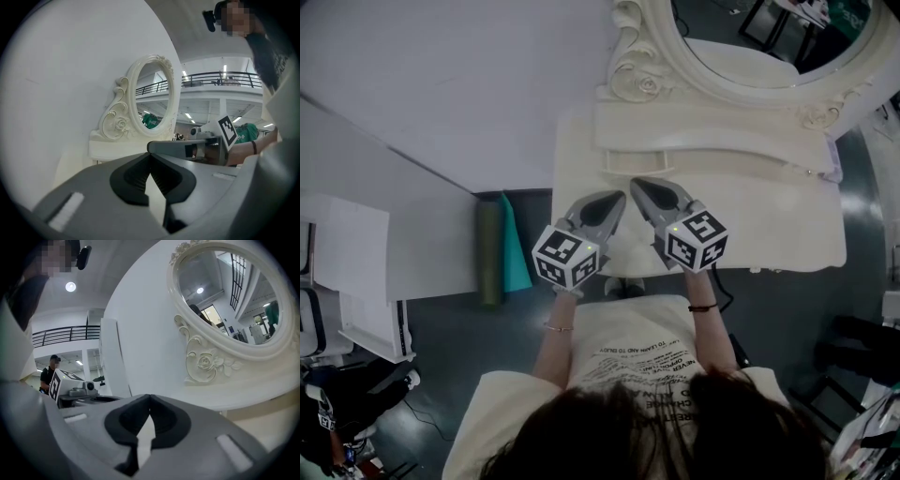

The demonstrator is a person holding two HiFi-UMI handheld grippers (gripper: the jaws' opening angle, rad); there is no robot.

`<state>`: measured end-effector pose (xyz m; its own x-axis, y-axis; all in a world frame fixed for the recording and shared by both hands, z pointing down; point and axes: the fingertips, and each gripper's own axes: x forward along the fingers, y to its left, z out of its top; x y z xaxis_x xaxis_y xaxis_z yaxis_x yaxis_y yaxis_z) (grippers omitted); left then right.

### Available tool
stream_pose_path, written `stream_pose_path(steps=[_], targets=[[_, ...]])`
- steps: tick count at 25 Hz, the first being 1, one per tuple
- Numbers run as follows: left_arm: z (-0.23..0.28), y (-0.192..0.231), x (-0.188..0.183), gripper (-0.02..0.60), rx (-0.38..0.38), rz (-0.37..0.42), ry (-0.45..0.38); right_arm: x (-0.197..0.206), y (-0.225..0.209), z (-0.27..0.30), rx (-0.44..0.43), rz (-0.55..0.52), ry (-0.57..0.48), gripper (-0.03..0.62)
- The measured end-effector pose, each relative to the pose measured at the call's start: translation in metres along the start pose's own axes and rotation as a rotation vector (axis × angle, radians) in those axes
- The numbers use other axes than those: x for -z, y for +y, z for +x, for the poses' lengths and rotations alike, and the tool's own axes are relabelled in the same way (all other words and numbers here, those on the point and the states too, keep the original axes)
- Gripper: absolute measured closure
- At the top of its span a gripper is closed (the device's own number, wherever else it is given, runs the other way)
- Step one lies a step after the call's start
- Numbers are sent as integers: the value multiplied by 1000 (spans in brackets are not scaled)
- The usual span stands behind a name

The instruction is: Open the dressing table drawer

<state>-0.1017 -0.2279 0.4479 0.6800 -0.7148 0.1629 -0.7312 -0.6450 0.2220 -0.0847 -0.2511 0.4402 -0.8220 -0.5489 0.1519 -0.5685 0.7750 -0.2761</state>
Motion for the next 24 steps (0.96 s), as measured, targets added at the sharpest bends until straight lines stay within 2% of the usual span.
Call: stream_pose_path(steps=[24], targets=[[-1, -7, -5, 583, -6, 20, -5, -6, 1, -8, -31, 14, -53, 591]])
